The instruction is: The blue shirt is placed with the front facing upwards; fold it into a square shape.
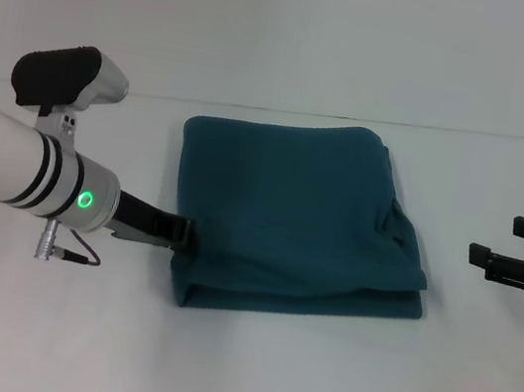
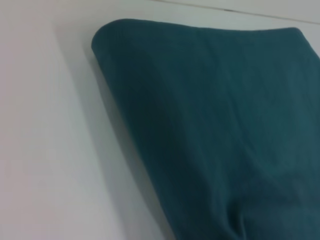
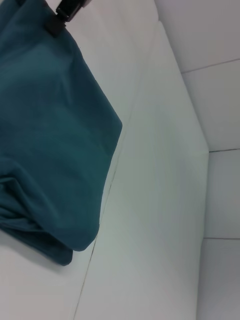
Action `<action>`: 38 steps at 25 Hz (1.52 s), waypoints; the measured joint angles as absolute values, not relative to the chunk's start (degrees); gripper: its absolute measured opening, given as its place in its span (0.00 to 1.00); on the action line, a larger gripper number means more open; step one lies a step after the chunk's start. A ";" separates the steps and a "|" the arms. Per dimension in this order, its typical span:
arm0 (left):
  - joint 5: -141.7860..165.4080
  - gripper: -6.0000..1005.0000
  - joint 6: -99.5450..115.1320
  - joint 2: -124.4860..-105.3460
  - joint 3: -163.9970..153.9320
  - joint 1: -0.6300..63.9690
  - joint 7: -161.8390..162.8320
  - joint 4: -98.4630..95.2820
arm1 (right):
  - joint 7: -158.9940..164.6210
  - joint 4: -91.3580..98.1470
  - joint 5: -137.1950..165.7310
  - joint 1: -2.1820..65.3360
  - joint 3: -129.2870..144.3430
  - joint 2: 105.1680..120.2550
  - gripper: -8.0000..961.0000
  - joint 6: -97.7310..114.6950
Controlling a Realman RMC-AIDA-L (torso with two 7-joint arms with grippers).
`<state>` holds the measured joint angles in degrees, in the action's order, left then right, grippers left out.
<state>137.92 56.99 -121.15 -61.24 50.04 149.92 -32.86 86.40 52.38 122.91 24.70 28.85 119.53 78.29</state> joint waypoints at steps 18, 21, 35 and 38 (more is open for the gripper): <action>142.44 0.10 57.14 -121.02 -60.88 46.53 150.39 -38.77 | 86.89 51.27 122.65 24.57 29.09 119.53 0.95 75.04; 142.50 0.10 57.14 -120.90 -60.87 46.43 150.20 -38.91 | 86.86 50.65 122.77 24.89 29.11 119.53 0.95 74.41; 144.89 0.10 58.07 -121.50 -60.11 42.77 150.57 -43.59 | 87.13 48.97 122.87 26.40 31.41 119.53 0.95 71.32; 144.91 0.10 58.46 -121.73 -60.11 41.74 150.58 -44.51 | 87.17 48.78 122.87 26.70 31.79 119.53 0.95 70.65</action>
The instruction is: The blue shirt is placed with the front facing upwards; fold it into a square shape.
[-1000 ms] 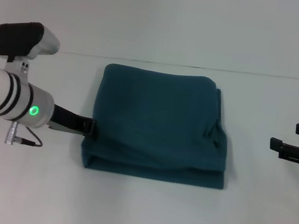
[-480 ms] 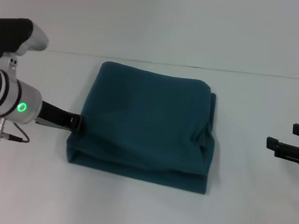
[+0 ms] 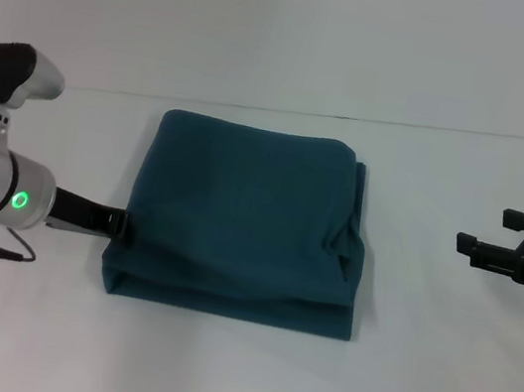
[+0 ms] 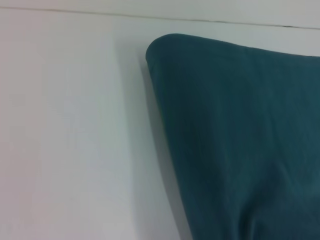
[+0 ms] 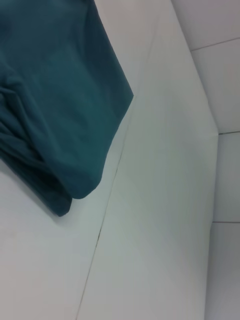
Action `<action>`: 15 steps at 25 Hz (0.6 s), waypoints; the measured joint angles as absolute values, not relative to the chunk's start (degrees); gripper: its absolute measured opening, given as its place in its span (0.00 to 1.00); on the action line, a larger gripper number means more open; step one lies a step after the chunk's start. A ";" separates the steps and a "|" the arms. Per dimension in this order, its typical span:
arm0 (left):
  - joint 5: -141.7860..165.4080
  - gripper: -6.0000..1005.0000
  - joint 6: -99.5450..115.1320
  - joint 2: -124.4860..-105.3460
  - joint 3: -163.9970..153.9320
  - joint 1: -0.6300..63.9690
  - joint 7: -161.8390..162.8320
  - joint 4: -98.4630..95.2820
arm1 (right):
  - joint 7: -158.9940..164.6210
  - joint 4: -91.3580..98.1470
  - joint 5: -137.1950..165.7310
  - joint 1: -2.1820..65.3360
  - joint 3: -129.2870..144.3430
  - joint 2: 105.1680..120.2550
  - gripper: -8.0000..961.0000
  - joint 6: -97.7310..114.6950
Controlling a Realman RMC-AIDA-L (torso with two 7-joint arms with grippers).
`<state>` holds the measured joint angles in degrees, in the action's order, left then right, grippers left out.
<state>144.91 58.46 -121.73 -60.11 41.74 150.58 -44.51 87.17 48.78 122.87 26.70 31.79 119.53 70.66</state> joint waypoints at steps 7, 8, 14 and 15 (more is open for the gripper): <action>144.93 0.11 59.42 -122.70 -60.11 39.28 150.63 -47.30 | 87.19 47.81 122.95 27.27 33.28 119.46 0.95 69.45; 144.93 0.11 59.61 -122.81 -60.11 39.00 150.63 -47.61 | 87.19 47.73 122.96 27.31 33.56 119.46 0.95 69.23; 144.43 0.15 59.76 -123.07 -59.00 38.47 150.07 -48.49 | 87.19 47.63 122.96 27.48 34.02 119.48 0.95 69.09; 144.36 0.16 59.78 -123.07 -58.44 38.49 149.92 -48.55 | 87.21 47.62 122.96 27.51 34.02 119.48 0.95 69.08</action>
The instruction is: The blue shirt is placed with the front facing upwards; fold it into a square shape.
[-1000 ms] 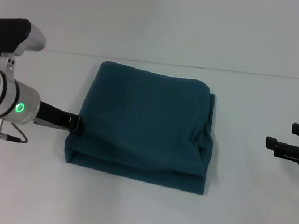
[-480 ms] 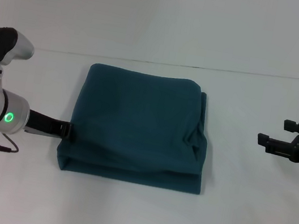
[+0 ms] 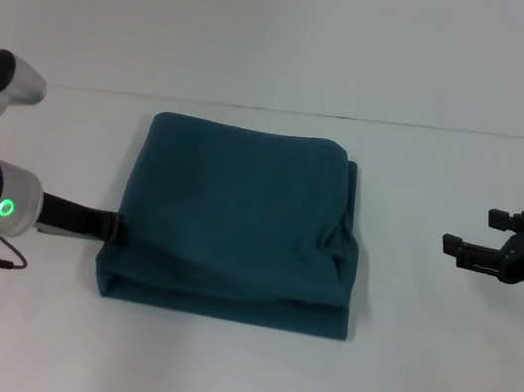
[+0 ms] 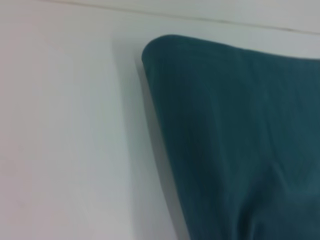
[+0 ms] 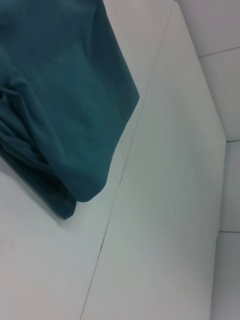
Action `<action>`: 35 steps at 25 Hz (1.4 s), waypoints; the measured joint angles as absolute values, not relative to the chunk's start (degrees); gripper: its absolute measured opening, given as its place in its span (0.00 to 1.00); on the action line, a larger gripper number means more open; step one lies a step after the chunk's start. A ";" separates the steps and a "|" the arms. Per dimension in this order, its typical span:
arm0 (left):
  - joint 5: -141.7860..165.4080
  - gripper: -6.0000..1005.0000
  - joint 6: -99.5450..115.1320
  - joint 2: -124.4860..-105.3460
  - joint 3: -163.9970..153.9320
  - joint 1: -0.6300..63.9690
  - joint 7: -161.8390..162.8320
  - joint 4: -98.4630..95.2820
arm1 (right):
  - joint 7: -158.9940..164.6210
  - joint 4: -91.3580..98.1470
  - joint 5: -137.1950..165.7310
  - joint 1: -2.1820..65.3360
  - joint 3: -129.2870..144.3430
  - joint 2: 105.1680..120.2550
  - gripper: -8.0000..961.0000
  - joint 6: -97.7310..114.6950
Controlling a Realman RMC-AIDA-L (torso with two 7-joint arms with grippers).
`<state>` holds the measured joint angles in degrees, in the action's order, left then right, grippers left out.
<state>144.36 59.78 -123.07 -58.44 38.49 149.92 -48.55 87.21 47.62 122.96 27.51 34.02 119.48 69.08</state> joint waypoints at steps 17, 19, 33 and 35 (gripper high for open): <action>141.31 0.31 59.39 -123.84 -57.08 38.19 149.19 -52.50 | 87.54 46.94 123.41 28.50 34.25 119.53 0.95 69.09; 138.13 0.40 58.27 -123.87 -57.00 37.77 148.06 -54.22 | 87.57 46.53 123.41 28.91 34.42 119.52 0.95 69.09; 98.75 0.83 58.60 -123.76 -52.62 37.13 116.88 -50.51 | 98.65 43.90 125.63 38.13 45.83 119.37 0.95 66.29; 96.12 0.83 60.45 -123.68 -51.60 37.08 113.87 -49.51 | 102.49 44.05 128.70 40.14 48.61 119.42 0.95 64.97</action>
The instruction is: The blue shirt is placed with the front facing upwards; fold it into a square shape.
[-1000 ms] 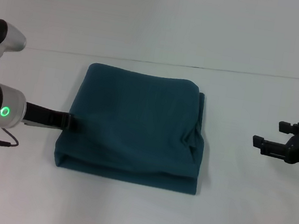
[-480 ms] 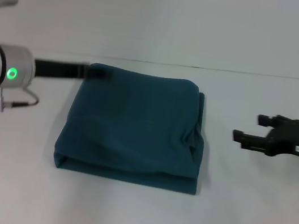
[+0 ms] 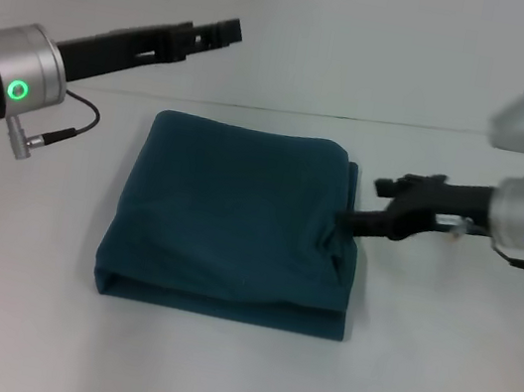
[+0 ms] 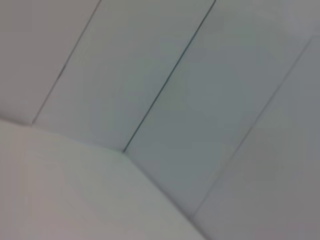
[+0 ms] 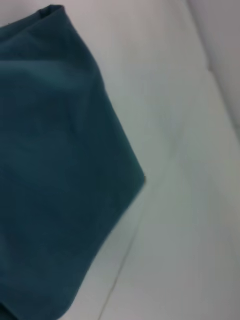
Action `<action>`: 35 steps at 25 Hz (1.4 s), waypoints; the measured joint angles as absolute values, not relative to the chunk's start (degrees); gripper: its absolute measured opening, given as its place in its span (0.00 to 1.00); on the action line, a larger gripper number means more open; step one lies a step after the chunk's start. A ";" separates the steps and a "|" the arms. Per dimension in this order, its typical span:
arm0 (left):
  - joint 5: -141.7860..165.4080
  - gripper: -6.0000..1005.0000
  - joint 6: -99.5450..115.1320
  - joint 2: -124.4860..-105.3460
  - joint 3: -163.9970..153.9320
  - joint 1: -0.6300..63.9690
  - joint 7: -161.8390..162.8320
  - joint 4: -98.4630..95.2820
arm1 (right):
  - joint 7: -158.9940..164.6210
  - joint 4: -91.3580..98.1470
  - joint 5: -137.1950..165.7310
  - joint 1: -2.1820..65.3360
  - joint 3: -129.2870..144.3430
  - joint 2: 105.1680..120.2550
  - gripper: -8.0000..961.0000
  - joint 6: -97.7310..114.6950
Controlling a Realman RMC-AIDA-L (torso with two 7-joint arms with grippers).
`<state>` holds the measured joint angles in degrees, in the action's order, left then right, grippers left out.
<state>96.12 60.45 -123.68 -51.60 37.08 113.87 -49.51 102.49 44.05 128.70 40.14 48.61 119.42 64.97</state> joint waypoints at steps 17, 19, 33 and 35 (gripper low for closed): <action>94.29 0.83 64.58 -123.17 -50.41 36.46 111.02 -45.93 | 127.98 49.97 145.63 48.00 63.27 119.57 0.95 64.86; 94.26 0.83 64.97 -123.22 -50.40 36.30 111.01 -46.04 | 128.37 49.32 145.57 48.07 64.58 119.71 0.95 64.74; 94.13 0.83 65.23 -123.44 -50.36 36.53 110.95 -45.90 | 129.29 46.97 145.82 47.68 68.70 119.86 0.95 65.56; 94.13 0.83 65.23 -123.53 -50.37 36.52 110.94 -45.88 | 129.54 46.44 146.55 47.70 68.91 119.79 0.95 65.51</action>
<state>94.13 65.23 -123.53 -50.37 36.52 110.94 -45.88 129.54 46.44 146.55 47.70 68.92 119.79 65.51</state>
